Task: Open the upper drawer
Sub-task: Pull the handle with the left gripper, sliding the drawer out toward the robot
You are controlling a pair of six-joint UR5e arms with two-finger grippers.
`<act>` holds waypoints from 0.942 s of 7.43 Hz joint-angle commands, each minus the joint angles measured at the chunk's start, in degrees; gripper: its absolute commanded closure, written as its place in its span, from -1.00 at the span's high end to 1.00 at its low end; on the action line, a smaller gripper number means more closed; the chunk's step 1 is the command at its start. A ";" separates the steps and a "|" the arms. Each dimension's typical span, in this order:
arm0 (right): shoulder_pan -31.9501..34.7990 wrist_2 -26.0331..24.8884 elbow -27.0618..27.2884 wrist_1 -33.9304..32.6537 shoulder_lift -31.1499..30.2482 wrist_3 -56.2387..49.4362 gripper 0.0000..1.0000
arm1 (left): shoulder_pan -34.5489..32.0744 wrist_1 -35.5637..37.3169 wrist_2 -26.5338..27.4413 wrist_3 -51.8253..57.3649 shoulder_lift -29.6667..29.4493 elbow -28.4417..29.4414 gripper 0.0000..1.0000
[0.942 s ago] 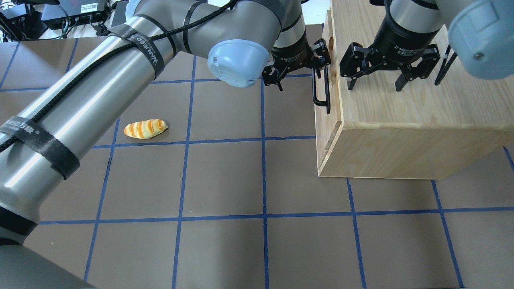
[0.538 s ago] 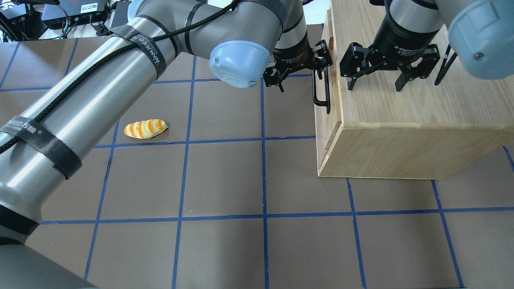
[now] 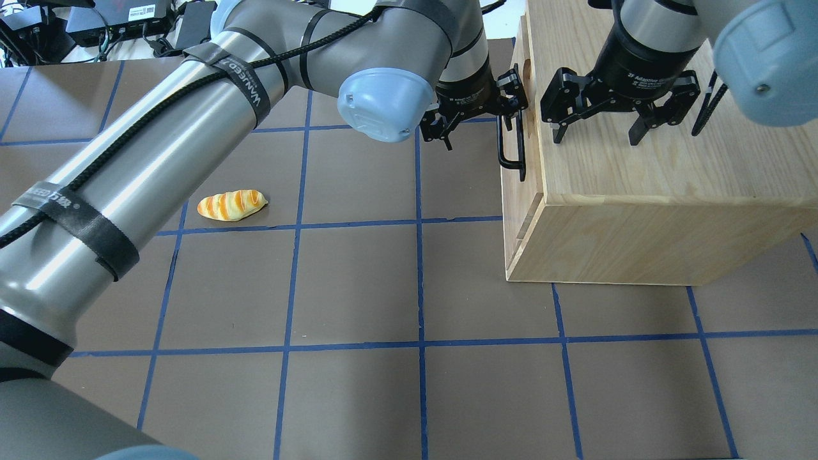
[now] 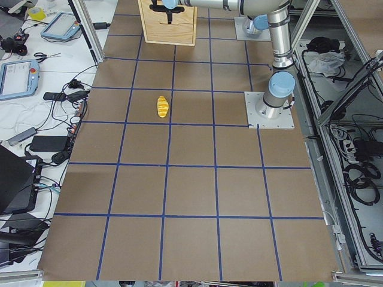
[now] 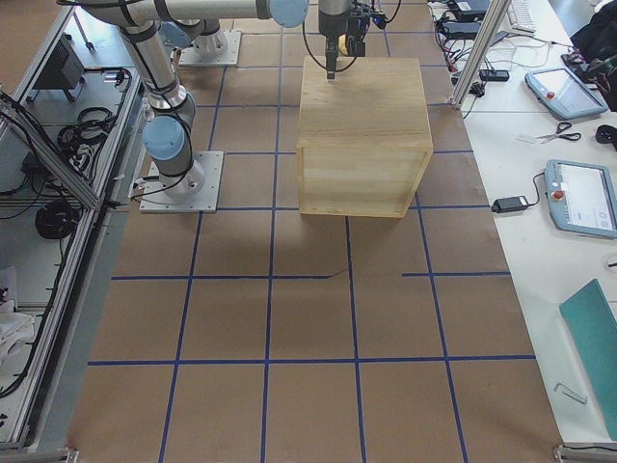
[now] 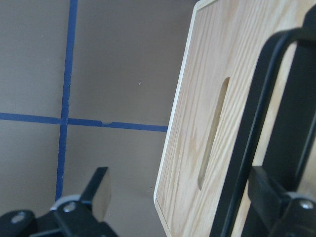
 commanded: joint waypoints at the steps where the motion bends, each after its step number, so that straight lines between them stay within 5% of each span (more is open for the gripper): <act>1: 0.00 0.01 0.00 0.00 0.00 0.00 1.00 | 0.00 0.00 0.33 0.71 -0.13 0.02 1.00; 7: 0.00 -0.08 0.00 0.00 0.00 0.00 1.00 | 0.26 -0.35 4.28 1.76 0.31 -0.24 1.00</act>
